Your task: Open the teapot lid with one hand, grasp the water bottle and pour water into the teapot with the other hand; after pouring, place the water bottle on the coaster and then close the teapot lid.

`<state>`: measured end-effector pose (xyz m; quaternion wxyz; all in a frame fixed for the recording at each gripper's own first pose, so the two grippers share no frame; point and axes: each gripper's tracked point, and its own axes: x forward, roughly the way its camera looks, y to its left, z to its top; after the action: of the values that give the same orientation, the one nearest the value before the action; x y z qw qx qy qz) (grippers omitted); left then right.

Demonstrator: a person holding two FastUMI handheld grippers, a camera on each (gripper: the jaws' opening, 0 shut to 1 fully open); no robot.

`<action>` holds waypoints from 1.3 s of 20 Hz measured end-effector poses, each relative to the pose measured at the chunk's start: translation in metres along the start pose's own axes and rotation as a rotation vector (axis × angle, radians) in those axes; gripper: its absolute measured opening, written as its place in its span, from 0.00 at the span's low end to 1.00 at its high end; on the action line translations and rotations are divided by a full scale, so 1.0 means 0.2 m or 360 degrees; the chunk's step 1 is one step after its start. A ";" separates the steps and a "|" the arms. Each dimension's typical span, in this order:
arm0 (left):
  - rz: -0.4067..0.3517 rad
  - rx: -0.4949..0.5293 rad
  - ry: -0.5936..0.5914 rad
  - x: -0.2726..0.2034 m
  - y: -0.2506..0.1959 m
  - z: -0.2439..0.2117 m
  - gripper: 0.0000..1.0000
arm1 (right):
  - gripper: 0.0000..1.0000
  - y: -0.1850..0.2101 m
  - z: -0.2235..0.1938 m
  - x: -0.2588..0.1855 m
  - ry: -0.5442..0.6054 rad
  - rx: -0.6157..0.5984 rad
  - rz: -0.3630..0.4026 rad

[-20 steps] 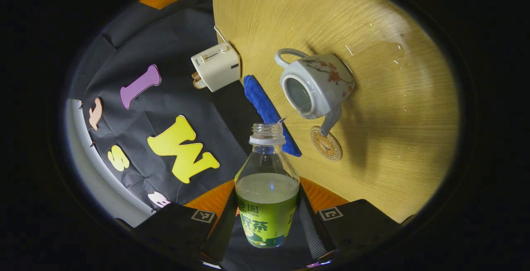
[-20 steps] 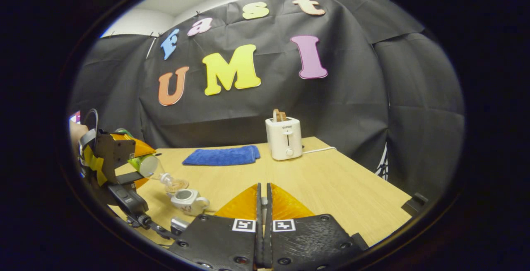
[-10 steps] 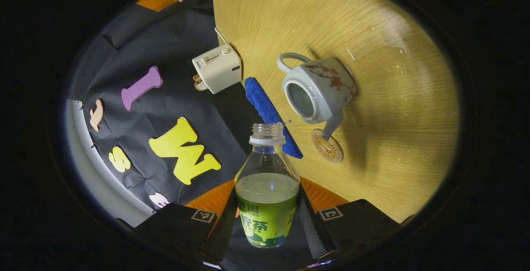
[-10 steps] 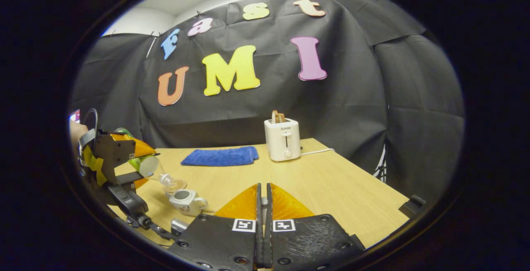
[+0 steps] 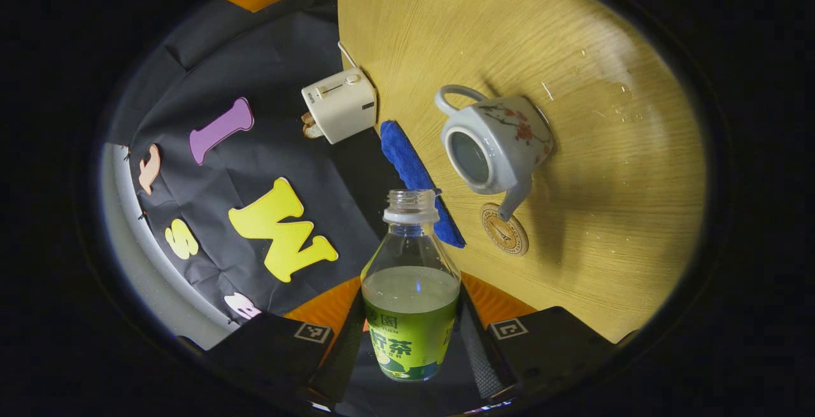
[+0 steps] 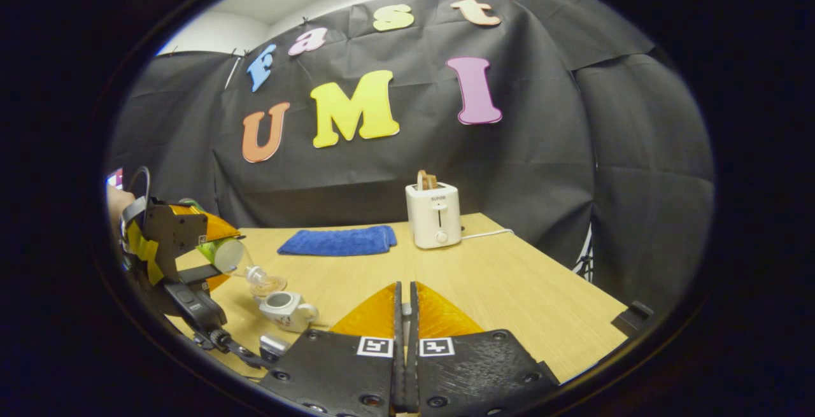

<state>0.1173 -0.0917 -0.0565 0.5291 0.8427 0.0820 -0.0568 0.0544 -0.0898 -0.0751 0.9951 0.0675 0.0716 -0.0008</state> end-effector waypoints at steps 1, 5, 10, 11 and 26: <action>0.0006 -0.0004 -0.0005 0.00 0.01 0.00 0.76 | 0.01 0.00 0.00 0.00 -0.0004 -0.0001 -0.0004; 0.0016 -0.0099 -0.0021 0.00 0.02 -0.03 0.76 | 0.00 -0.01 0.01 -0.01 -0.0010 -0.0001 -0.0014; 0.0033 -0.0493 -0.0049 0.04 0.07 -0.09 0.75 | 0.00 -0.02 0.02 -0.01 -0.0017 -0.0008 -0.0028; 0.0021 -0.0604 -0.0062 0.05 0.08 -0.11 0.75 | 0.00 -0.02 0.02 -0.02 -0.0018 -0.0011 -0.0031; 0.0190 -0.2152 -0.0347 0.19 0.19 -0.24 0.76 | 0.00 0.02 -0.02 0.00 -0.0002 -0.0050 -0.0028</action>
<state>0.1627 -0.0627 -0.0088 0.9462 0.3200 -0.0009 -0.0484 0.0547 -0.0854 -0.0790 0.9961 0.0513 0.0716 -0.0085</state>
